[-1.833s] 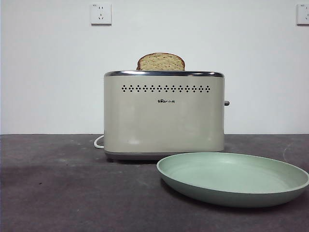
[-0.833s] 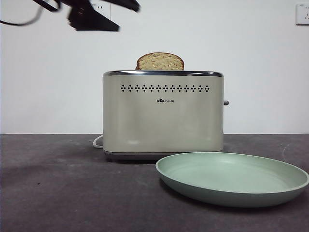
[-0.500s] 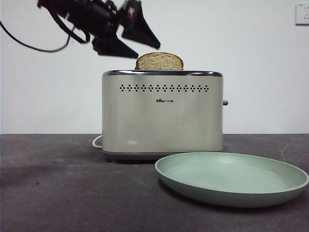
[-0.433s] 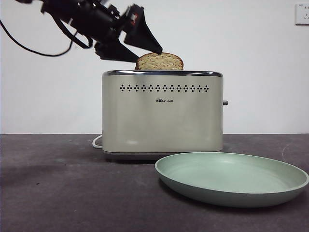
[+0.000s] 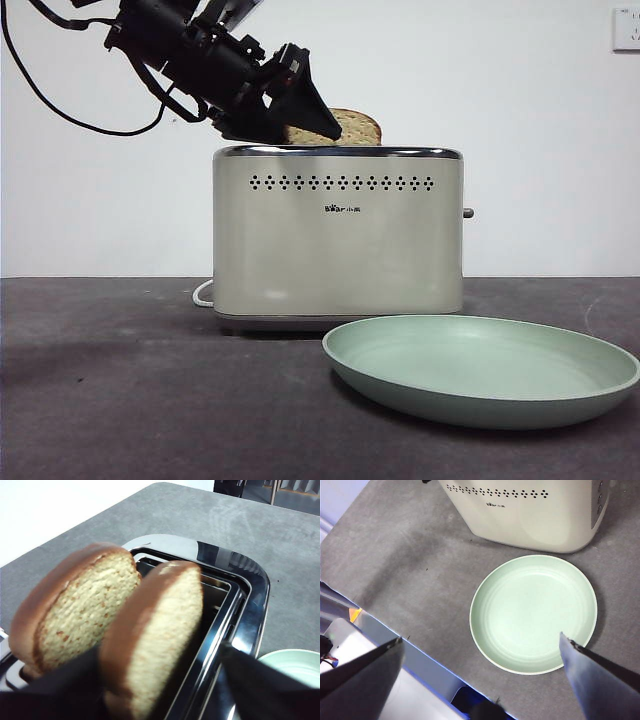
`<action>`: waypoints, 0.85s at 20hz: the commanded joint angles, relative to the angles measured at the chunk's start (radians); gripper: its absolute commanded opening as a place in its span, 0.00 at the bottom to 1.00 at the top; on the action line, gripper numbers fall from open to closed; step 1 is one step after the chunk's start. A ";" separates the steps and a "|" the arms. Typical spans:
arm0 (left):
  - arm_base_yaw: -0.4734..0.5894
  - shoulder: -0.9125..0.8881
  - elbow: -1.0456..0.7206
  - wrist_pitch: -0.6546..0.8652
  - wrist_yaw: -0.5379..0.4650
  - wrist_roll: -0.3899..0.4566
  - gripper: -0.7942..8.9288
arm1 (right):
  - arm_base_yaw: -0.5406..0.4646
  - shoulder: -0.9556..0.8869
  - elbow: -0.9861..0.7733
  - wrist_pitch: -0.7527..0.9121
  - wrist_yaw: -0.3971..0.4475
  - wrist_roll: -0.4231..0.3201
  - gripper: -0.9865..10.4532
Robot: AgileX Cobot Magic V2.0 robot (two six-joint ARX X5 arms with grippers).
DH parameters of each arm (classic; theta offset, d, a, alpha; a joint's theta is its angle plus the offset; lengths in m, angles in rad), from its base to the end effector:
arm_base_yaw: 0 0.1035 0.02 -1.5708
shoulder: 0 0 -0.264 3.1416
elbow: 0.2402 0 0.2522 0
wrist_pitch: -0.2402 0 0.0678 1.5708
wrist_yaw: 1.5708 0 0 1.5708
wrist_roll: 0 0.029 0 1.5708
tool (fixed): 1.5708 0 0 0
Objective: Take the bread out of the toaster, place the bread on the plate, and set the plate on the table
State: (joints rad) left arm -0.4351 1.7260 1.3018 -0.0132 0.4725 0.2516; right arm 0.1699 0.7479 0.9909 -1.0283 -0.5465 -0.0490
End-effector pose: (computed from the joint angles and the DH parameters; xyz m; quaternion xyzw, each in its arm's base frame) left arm 0.3513 -0.1779 0.2785 0.1061 0.1615 -0.4518 0.8710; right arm 0.1110 0.0343 0.3348 0.0504 0.3678 0.3330 0.8668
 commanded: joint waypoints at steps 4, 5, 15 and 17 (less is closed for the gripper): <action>-0.003 0.002 0.002 0.019 -0.001 -0.016 0.07 | 0.001 -0.002 0.000 0.002 0.003 -0.005 0.55; -0.001 -0.002 0.003 0.019 -0.001 -0.016 0.07 | 0.001 -0.002 0.000 0.001 0.003 -0.005 0.55; -0.001 -0.008 0.350 -0.291 0.000 -0.016 0.07 | 0.001 -0.002 0.000 -0.005 0.003 -0.005 0.55; -0.001 -0.031 0.417 -0.374 0.000 -0.016 0.08 | 0.001 -0.002 0.000 -0.005 0.004 -0.005 0.55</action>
State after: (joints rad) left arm -0.4351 1.7107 1.7107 -0.3908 0.4686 0.2420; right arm 0.1699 0.7479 0.9909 -1.0336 -0.5465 -0.0490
